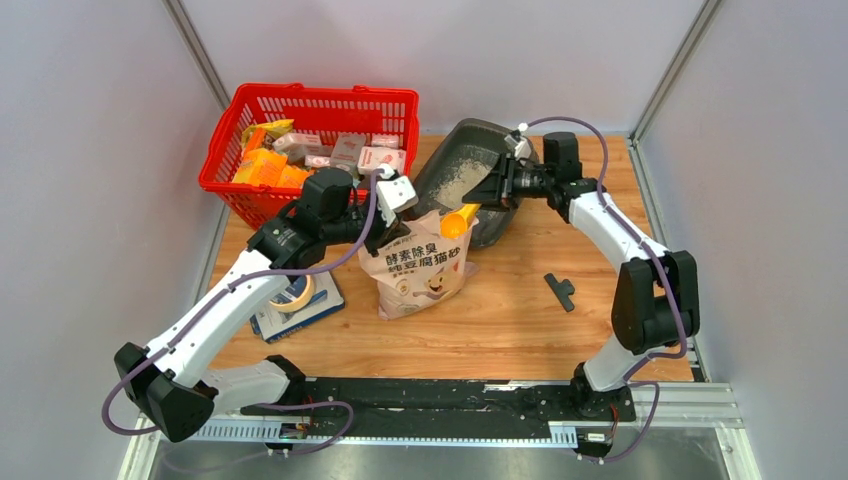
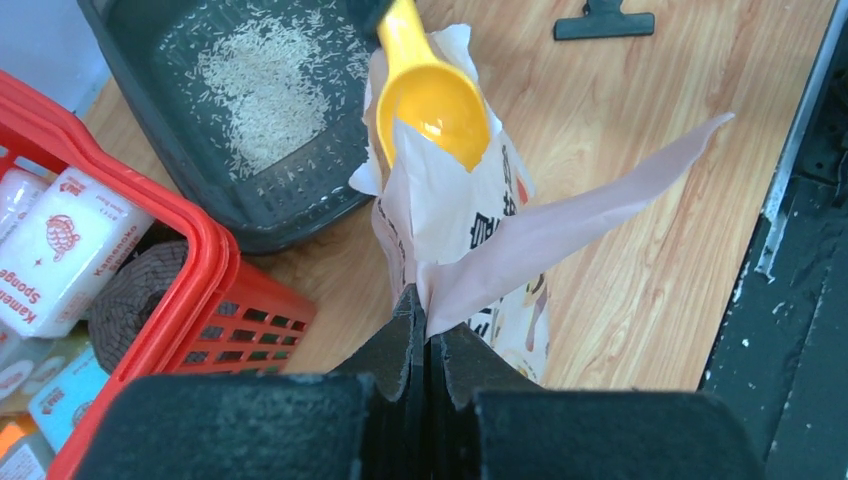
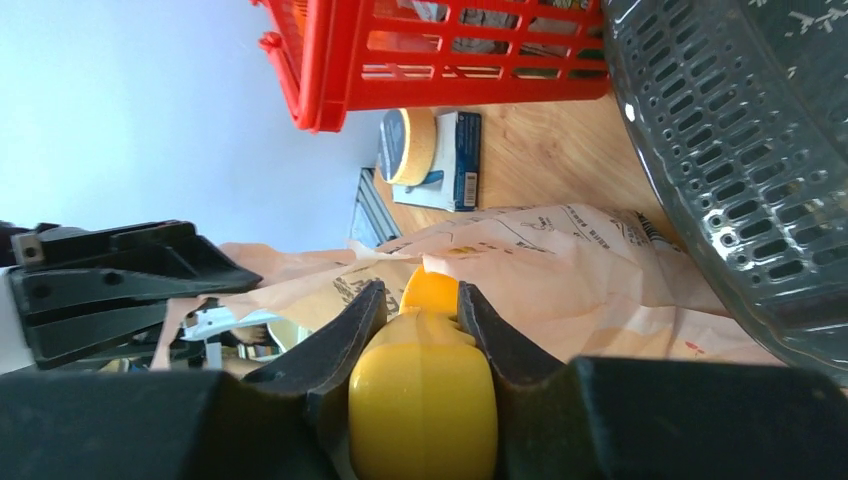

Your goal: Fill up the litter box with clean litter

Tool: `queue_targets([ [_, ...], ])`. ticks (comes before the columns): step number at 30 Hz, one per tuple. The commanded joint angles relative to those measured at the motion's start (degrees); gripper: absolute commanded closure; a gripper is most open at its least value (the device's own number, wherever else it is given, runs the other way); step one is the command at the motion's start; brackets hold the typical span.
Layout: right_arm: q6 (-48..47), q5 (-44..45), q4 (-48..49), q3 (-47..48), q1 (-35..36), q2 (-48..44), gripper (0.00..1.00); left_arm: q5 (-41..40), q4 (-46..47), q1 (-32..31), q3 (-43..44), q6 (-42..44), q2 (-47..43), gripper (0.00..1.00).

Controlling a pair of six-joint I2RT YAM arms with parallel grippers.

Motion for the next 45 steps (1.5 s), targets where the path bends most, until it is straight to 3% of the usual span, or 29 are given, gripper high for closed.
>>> queue_targets([
  [1,2.2,-9.0,4.0,1.1,-4.6,-2.1,1.00,1.5,0.6,0.0,4.1,9.1,-2.1,1.00],
  [7,4.0,-12.3,1.3,1.8,-11.4,-1.4,1.00,0.4,-0.6,0.0,4.6,12.3,-1.7,1.00],
  [14,7.3,-16.6,2.7,3.2,-14.5,-1.0,1.00,1.1,-1.1,0.0,5.5,12.2,-0.7,1.00],
  [22,6.0,-10.3,-3.8,4.9,-13.7,-3.2,1.00,1.8,0.4,0.0,6.6,9.8,0.6,1.00],
  [29,6.4,-11.7,-3.9,4.5,-13.8,-3.2,1.00,1.8,0.4,0.0,6.7,9.2,0.8,1.00],
  [36,9.7,-13.7,-0.3,2.9,-15.6,-1.8,1.00,1.4,0.0,0.0,6.8,9.5,1.2,1.00],
  [45,15.3,-17.5,7.6,9.1,-18.7,2.9,1.00,1.1,-0.8,0.0,7.5,14.1,3.7,1.00],
])
